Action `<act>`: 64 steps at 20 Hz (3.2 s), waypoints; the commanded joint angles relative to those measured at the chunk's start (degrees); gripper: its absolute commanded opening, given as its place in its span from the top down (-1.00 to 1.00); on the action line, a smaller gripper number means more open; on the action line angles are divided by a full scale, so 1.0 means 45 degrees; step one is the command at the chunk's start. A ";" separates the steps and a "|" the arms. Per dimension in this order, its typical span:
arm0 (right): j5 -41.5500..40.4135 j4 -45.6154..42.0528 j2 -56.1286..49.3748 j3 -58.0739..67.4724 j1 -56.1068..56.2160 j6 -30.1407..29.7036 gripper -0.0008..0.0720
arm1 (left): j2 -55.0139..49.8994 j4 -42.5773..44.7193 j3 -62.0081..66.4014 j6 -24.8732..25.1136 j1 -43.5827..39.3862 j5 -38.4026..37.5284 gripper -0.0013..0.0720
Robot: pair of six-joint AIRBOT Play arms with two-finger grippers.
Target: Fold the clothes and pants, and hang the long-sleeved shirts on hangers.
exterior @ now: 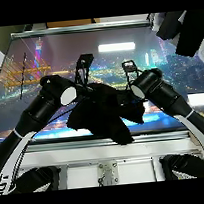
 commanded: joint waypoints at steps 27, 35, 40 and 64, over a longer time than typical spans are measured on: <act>0.4488 -0.1370 0.0087 0.4488 -0.0335 -0.3211 0.93 | 0.1870 -0.1797 0.2841 0.2161 0.1608 -0.1185 0.92; 0.5965 -0.0272 0.0763 0.9306 -0.1234 -0.3138 0.93 | -0.0976 -0.3002 0.8068 0.3517 0.2934 -0.5367 0.92; 0.5965 0.1132 0.2244 0.4906 -0.0777 -0.1375 0.93 | 0.1112 -0.3002 0.1972 0.3512 0.2807 -0.4182 0.92; 0.5897 0.1263 0.2093 0.1316 0.0355 -0.0170 0.92 | 0.2735 -0.6756 -0.2171 0.4697 0.5251 -0.2424 -0.76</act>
